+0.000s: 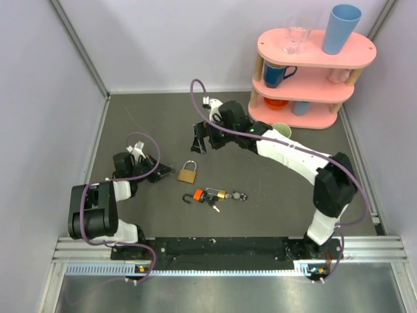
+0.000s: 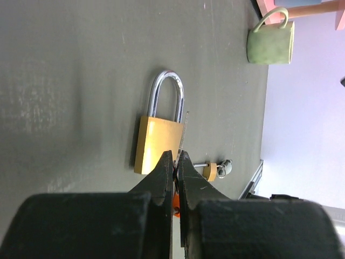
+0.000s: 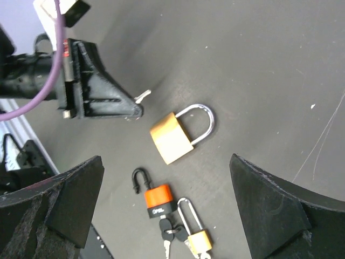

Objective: Lock with the key
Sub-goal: Place the key at the center of the board, then adjust the lock at the center of the board.

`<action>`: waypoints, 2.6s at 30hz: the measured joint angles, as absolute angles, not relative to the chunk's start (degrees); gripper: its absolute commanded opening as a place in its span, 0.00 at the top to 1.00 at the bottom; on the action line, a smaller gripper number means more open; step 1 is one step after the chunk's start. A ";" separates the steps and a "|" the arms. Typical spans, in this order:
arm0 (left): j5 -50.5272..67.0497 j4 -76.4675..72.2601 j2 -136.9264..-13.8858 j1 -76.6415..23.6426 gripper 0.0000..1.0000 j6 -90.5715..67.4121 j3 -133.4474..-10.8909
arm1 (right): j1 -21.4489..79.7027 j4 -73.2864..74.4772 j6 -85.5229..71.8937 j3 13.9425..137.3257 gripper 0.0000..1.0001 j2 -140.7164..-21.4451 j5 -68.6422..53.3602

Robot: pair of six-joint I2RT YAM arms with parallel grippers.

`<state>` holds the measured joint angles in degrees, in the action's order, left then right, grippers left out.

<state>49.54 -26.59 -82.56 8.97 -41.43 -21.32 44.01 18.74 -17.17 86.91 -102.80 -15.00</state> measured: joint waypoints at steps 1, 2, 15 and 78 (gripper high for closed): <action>49.34 -26.59 -83.05 8.62 1.00 -41.41 -21.76 | 43.79 18.11 -17.76 85.08 0.01 -100.79 -15.18; 49.10 -26.50 -83.46 8.32 1.00 -41.36 -22.15 | 43.57 17.41 -18.28 83.46 0.01 -99.20 -15.51; 45.60 -22.48 -93.54 4.03 0.64 -37.43 -30.37 | 42.94 14.98 -21.74 69.47 0.01 -93.12 -16.86; 34.85 4.60 -51.57 -8.32 0.41 -38.74 -11.35 | 50.81 15.49 -25.78 69.67 0.45 -107.57 -20.91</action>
